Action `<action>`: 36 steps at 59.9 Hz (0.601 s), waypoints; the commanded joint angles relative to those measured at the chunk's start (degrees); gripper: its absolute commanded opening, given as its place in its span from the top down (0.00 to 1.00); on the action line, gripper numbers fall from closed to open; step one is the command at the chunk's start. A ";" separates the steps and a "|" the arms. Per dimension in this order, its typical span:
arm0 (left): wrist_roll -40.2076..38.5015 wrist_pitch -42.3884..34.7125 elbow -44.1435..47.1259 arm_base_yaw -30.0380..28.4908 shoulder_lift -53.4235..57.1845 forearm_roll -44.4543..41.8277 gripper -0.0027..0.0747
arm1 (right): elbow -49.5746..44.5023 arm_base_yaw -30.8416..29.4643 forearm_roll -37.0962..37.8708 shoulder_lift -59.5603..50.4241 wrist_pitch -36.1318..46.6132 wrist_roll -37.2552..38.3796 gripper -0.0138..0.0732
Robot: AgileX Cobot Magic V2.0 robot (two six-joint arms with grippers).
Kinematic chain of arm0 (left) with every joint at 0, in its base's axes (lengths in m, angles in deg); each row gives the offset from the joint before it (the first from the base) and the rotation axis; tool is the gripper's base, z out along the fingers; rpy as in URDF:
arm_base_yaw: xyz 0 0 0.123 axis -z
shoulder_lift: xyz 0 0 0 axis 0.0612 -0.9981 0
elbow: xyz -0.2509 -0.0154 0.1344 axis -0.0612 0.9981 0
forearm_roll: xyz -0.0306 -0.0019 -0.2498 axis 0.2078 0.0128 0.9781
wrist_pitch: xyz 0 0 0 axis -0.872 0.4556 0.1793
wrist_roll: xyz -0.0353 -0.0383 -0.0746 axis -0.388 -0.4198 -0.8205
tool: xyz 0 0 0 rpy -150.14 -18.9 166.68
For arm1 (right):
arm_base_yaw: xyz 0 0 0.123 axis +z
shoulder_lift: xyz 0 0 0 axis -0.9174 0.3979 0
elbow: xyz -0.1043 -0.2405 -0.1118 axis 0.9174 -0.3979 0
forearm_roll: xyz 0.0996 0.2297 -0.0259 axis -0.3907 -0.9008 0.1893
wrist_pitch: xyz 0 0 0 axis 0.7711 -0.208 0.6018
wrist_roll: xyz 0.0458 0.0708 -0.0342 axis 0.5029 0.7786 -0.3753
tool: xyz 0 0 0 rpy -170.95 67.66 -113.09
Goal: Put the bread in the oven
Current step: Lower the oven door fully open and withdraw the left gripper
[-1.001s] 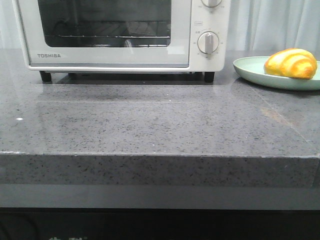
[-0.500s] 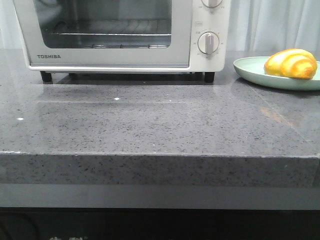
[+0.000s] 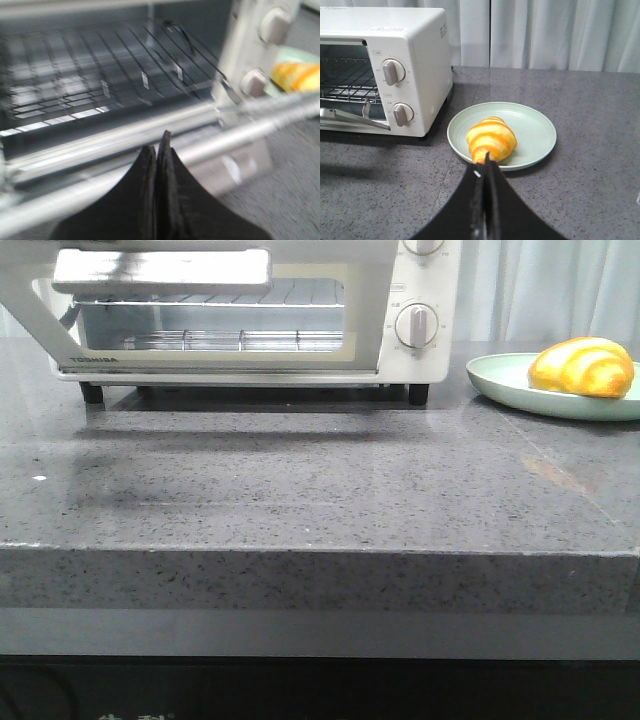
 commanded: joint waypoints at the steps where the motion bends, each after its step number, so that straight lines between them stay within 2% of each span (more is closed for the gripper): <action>1: -0.40 -4.68 -1.59 -2.76 3.68 0.57 0.99 | 2.10 -0.27 -0.13 0.89 4.34 -0.51 0.92; 21: -0.40 -0.14 -1.22 -14.61 13.26 0.57 0.99 | 2.05 -0.27 -0.13 0.89 4.23 -0.51 0.92; 36: -0.55 -1.10 5.59 -23.09 21.17 2.33 0.99 | 2.05 -0.27 -0.13 1.00 4.31 -0.51 0.92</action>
